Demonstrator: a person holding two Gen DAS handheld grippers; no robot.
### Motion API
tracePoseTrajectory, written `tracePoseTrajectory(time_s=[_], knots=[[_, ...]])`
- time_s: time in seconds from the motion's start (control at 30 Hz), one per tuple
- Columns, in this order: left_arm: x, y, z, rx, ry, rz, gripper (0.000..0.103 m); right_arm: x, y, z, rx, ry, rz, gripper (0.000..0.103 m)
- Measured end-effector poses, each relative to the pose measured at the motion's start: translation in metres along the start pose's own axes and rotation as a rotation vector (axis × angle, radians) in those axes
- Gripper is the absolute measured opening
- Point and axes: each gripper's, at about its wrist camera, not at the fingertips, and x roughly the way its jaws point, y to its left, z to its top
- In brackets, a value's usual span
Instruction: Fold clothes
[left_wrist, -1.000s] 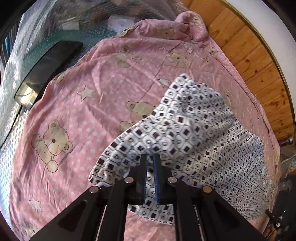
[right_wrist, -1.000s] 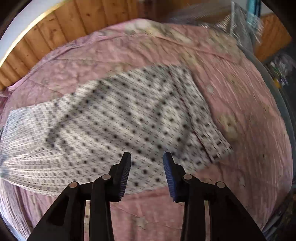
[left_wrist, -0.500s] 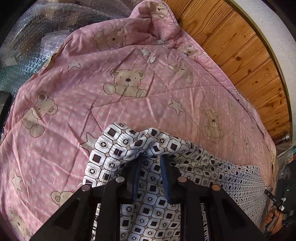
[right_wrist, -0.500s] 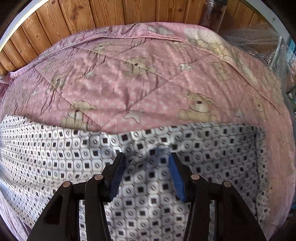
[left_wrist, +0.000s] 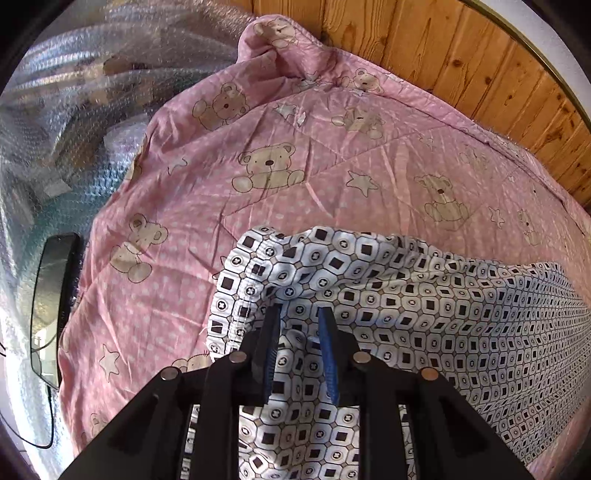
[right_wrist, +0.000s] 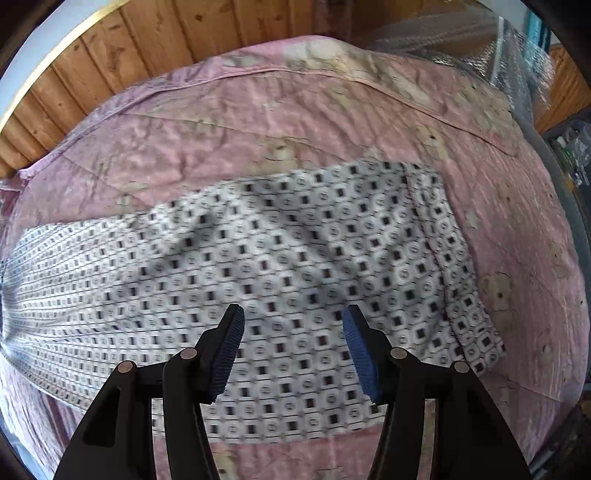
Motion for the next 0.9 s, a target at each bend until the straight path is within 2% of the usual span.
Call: tracePoseTrajectory(time_s=[0.1,0.17,0.23,0.27,0.33,0.37,0.4,0.43,0.47,0.6,0.73,0.83,0.9], knots=[[-0.020,-0.024,-0.008,-0.002,-0.020,-0.031,0.023,-0.015,0.041,-0.001,-0.067,-0.017,0.080,0.056],[-0.029,-0.049,-0.018,-0.002,-0.021,-0.092,0.025,-0.006,0.071,0.004,-0.124,-0.028,0.109,0.056],[-0.026,-0.074,-0.031,0.018,0.002,-0.131,0.025,0.002,0.104,0.002,-0.158,-0.020,0.110,0.056],[-0.024,-0.087,-0.037,0.029,0.014,-0.150,0.025,0.006,0.099,0.000,-0.156,-0.010,0.092,0.056],[-0.017,-0.106,-0.050,0.044,0.042,-0.173,0.025,0.011,0.071,-0.003,-0.133,0.017,0.032,0.056],[-0.011,-0.102,-0.055,0.039,0.053,-0.160,0.025,0.010,0.051,-0.005,-0.115,0.021,0.011,0.053],[-0.009,-0.094,-0.059,0.028,0.049,-0.156,0.025,-0.003,0.030,-0.011,-0.095,-0.028,0.057,0.054],[-0.007,-0.085,-0.064,0.017,0.044,-0.152,0.024,-0.003,0.010,-0.012,-0.065,-0.024,0.038,0.055],[-0.006,-0.078,-0.066,0.011,0.043,-0.138,0.023,-0.003,-0.010,-0.011,-0.035,-0.022,0.023,0.052],[-0.011,-0.066,-0.058,-0.015,0.081,-0.009,0.024,-0.013,-0.070,0.001,0.086,-0.057,0.028,0.054],[-0.029,-0.106,-0.048,-0.026,0.100,-0.043,0.025,-0.041,-0.126,0.005,0.208,-0.142,-0.026,0.063],[-0.038,-0.178,-0.050,0.040,0.149,-0.157,0.029,-0.067,-0.142,-0.030,0.256,-0.136,-0.029,0.064],[-0.042,-0.242,-0.055,0.089,0.190,-0.247,0.029,-0.082,-0.153,-0.058,0.256,-0.120,0.006,0.064]])
